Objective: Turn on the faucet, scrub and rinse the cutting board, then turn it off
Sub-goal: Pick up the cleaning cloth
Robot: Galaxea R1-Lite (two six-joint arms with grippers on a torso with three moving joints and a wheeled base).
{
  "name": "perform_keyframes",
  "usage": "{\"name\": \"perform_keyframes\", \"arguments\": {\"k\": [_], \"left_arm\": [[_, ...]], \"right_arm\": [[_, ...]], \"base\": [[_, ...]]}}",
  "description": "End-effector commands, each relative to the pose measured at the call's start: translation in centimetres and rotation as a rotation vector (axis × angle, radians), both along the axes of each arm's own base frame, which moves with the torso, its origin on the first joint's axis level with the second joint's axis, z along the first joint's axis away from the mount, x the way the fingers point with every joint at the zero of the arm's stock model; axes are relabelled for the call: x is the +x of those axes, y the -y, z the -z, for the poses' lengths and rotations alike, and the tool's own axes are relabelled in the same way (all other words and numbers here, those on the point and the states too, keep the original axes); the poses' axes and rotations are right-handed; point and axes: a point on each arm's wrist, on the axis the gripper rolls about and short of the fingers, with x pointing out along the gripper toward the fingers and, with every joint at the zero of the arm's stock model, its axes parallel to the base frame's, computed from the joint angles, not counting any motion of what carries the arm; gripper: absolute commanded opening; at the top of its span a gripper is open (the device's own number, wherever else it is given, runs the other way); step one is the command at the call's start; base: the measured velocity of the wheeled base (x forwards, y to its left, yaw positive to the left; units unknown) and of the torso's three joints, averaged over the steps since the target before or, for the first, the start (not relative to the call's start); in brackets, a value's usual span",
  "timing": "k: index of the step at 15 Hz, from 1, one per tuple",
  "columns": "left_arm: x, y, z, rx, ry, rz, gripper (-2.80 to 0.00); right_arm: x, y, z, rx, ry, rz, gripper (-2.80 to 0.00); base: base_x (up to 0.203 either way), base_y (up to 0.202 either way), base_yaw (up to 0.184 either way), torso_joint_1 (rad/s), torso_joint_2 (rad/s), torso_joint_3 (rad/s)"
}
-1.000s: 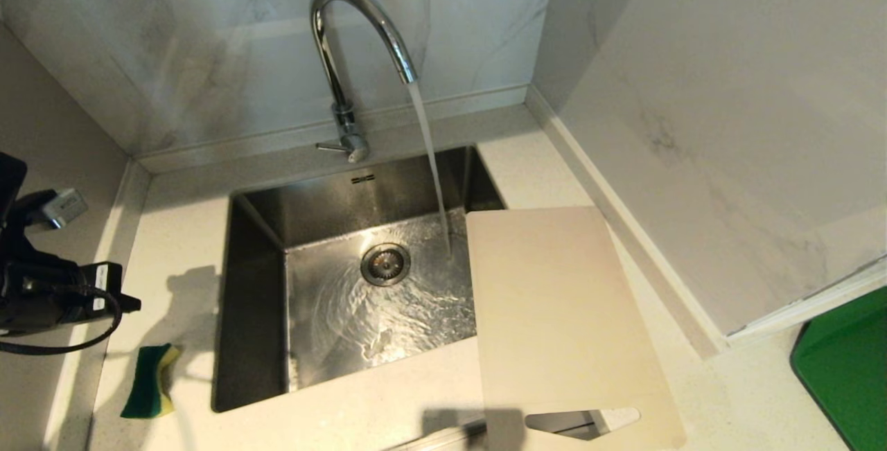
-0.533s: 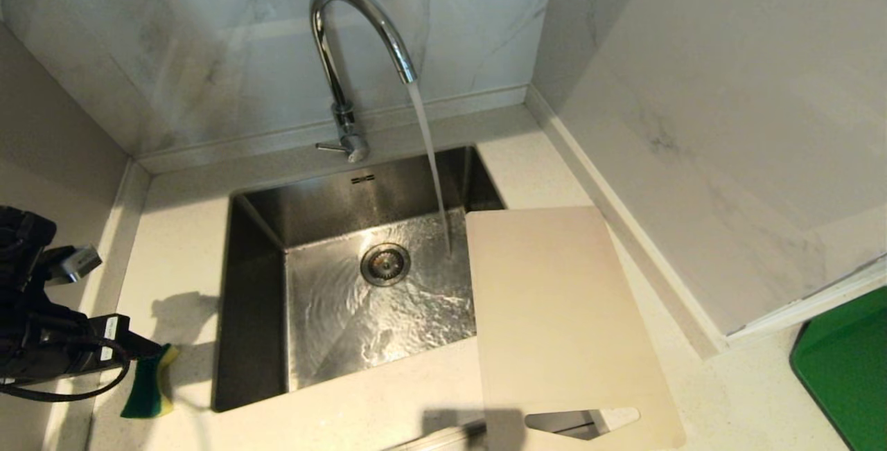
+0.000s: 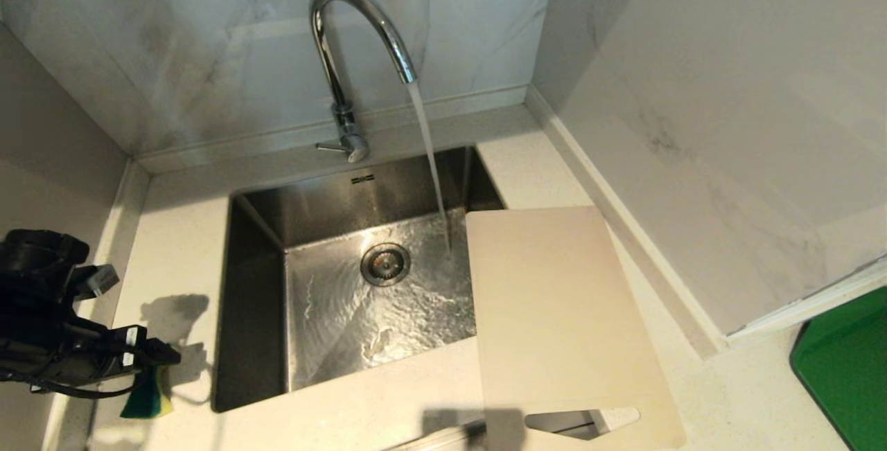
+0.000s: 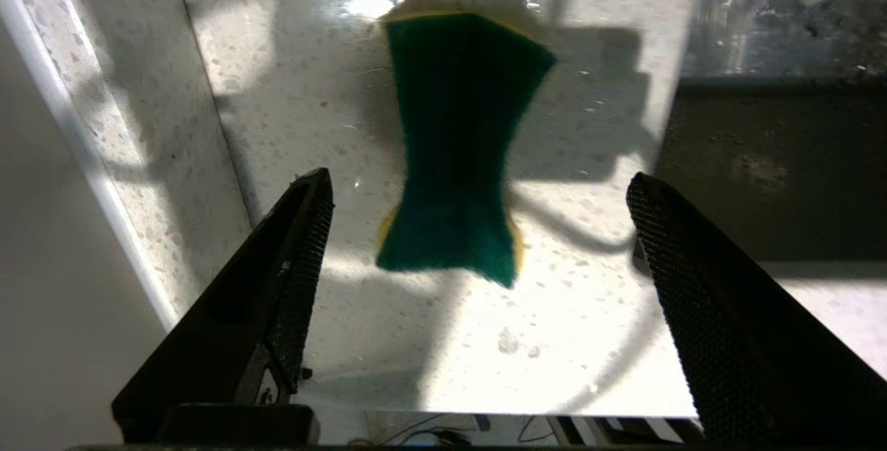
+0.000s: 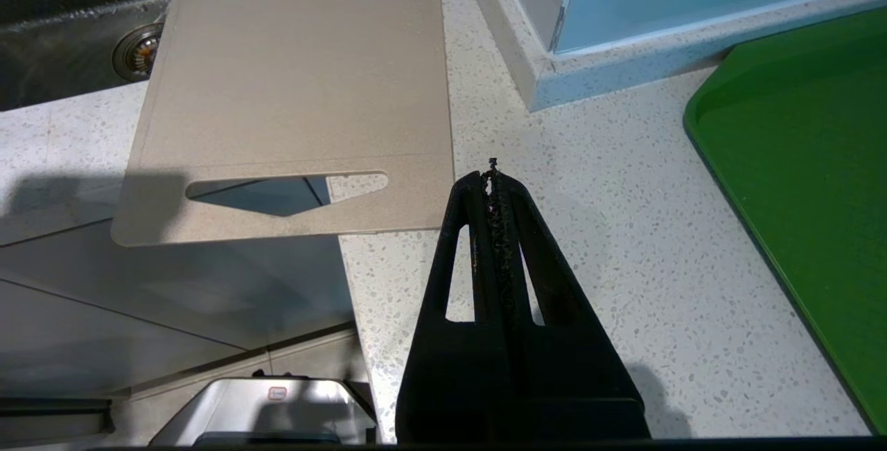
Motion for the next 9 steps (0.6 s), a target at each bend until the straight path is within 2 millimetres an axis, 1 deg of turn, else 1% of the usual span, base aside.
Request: {"name": "perform_keyframes", "arguments": {"k": [1,9], "left_arm": [[0.8,-0.5,1.5,-0.005,-0.032,-0.017,0.0],[1.0,-0.8,2.8,-0.007,-0.03,-0.022,0.0]], "right_arm": [[0.0,0.0,0.0,0.0,-0.001,0.0,-2.8],[0.0,0.0,0.0,0.0,-0.001,0.0,-2.8]], "base": [[0.0,0.0,0.0,0.0,0.0,0.0],[0.0,0.0,0.0,0.0,0.0,0.0]]}}
